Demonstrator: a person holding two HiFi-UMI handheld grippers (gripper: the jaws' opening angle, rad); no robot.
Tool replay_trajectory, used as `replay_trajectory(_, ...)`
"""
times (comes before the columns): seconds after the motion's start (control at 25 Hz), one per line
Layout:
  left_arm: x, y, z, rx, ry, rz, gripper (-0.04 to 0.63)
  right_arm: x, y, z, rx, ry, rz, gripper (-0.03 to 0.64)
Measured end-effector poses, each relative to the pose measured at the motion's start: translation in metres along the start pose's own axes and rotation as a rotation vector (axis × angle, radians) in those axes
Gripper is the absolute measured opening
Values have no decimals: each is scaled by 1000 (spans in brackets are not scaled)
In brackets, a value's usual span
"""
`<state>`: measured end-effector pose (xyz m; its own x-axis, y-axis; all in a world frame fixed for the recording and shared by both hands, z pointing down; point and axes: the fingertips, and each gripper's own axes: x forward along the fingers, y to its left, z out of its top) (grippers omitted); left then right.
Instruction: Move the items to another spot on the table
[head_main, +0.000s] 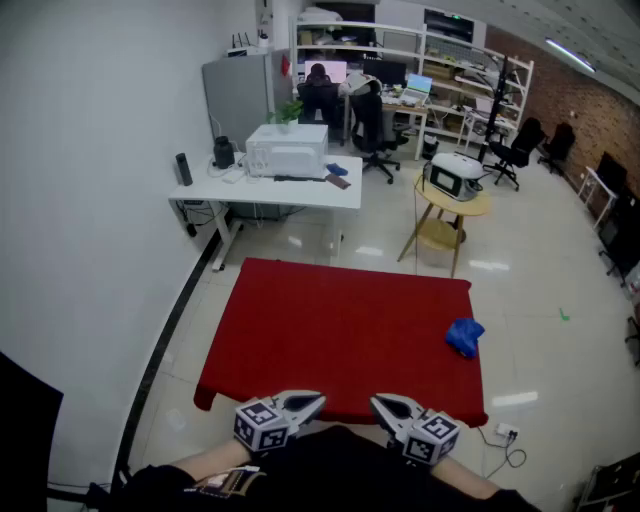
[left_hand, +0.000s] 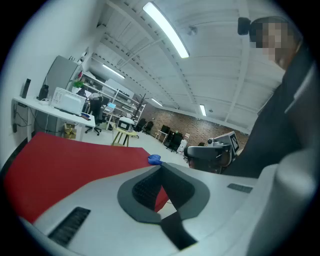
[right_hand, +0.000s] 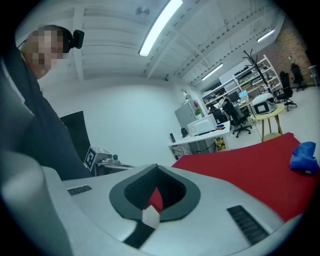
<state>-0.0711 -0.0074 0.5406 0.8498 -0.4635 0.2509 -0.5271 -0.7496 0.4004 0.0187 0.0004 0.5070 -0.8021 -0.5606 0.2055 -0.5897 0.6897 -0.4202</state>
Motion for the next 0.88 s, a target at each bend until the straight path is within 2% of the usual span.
replay_trajectory(0.32,65,-39,-4,-13,-11,-32,9,-67,-62,2,9,-20,-58,2)
replay_trajectory(0.48,99,-58,-14,-2,18,-60,9,-98,-95,-2,14,-33,-90,2)
replay_trajectory(0.72,135,-50,-4,18,51,-91,9,-121,-146,12,3,-93,-176,2)
replay_trajectory(0.88,180,-44,3,-1,87,-181,9,-135,-192,29,-43,-95,-287,3)
